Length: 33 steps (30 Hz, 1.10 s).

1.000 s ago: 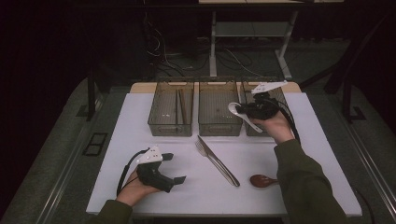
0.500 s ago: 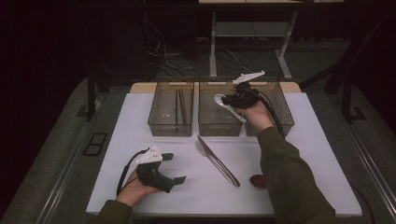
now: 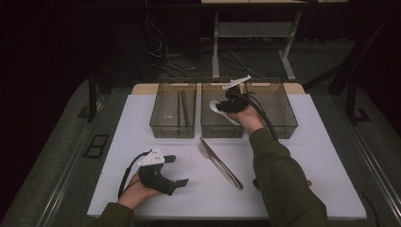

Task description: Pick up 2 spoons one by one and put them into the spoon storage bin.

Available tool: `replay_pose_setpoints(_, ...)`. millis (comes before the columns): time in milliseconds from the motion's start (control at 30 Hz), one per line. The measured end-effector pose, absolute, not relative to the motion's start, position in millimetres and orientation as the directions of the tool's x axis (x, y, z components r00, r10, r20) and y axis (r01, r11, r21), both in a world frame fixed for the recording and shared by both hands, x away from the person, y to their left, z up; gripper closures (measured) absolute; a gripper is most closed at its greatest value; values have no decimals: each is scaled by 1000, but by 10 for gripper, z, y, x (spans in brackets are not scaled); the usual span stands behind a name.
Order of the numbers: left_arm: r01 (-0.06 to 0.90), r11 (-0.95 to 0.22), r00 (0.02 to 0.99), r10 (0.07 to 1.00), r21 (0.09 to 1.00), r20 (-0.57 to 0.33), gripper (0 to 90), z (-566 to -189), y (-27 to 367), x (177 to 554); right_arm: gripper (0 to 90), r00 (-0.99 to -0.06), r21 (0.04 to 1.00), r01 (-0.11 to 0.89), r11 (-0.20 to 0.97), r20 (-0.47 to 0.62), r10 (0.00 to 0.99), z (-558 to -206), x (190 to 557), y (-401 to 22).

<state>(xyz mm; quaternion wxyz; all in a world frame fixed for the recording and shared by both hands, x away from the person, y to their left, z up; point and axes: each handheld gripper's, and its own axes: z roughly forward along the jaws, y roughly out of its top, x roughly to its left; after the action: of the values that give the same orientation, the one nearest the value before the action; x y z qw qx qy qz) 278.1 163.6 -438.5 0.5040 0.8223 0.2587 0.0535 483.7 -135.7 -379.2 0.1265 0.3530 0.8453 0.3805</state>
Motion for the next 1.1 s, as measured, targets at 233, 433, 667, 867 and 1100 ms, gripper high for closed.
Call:
replay_pose_setpoints(233,371,-359,861,479,856,-172,0,-4385,1635,2781,646,-716,730,526,436,103,690,-3785,4830,-1370)
replay_pose_setpoints(433,372,-358,860,480,856,-173,0,-4386,1634,2782,571,-710,739,533,412,125,693,-3734,4788,-1429)
replay_pose_setpoints(667,375,-361,859,481,854,-174,0,-4387,1636,2782,507,-717,761,531,372,169,676,-3615,4640,-1582)
replay_pose_setpoints(867,379,-359,857,483,853,-177,0,-4392,1630,2781,484,-731,770,533,351,209,650,-3525,4454,-1736)
replay_pose_setpoints(1100,379,-358,856,486,854,-176,0,-4394,1631,2782,454,-752,782,497,376,172,636,-3526,4275,-1886)
